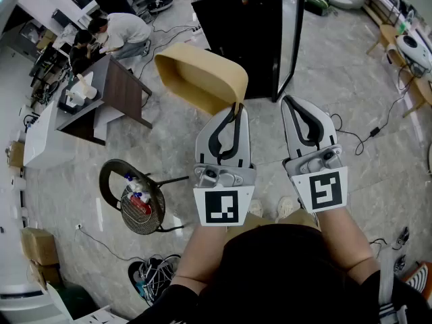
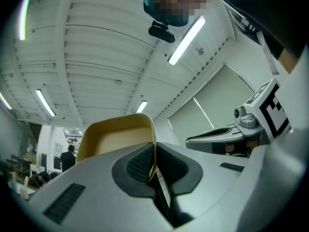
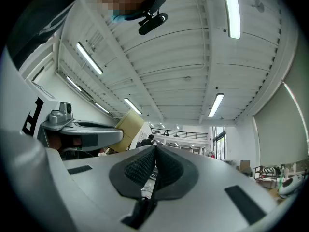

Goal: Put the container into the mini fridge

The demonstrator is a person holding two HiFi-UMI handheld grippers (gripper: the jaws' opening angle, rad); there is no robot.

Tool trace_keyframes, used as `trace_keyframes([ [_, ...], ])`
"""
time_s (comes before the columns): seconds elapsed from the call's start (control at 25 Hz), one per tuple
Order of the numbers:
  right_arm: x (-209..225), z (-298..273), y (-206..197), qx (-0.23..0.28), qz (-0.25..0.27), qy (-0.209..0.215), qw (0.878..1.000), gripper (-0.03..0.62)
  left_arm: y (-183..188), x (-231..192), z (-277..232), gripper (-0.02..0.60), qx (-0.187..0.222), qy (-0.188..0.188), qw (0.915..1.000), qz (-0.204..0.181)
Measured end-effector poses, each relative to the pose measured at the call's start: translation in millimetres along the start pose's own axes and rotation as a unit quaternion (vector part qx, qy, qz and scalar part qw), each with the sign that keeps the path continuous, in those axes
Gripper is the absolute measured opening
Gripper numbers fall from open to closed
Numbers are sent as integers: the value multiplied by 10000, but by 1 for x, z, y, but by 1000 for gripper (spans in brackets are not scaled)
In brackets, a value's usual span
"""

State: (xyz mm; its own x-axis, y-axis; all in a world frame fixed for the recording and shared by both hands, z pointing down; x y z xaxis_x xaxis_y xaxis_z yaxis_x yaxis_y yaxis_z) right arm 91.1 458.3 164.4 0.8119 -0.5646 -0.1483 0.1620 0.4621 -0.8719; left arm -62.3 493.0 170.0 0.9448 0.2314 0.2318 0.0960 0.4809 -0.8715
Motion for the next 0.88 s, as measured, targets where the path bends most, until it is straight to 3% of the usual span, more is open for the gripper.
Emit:
trace_keyframes([
  [0.88,-21,-14,-13,30,176,-268,9995,37,-19,-37,2,32,-16,-207,9997,126],
])
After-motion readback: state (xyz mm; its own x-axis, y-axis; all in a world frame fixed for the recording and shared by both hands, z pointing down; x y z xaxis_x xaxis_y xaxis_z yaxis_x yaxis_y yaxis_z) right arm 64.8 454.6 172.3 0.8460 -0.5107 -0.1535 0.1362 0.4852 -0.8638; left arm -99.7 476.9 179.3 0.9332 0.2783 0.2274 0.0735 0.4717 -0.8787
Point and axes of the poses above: the fingertips, and each gripper's own axes: z backward along the fingers, x to its right, y out of its top, the point moved 9 cm from there along z, backward along the fingers, and after that the axes turned 11 degrees about x, right-handed, at the moved point
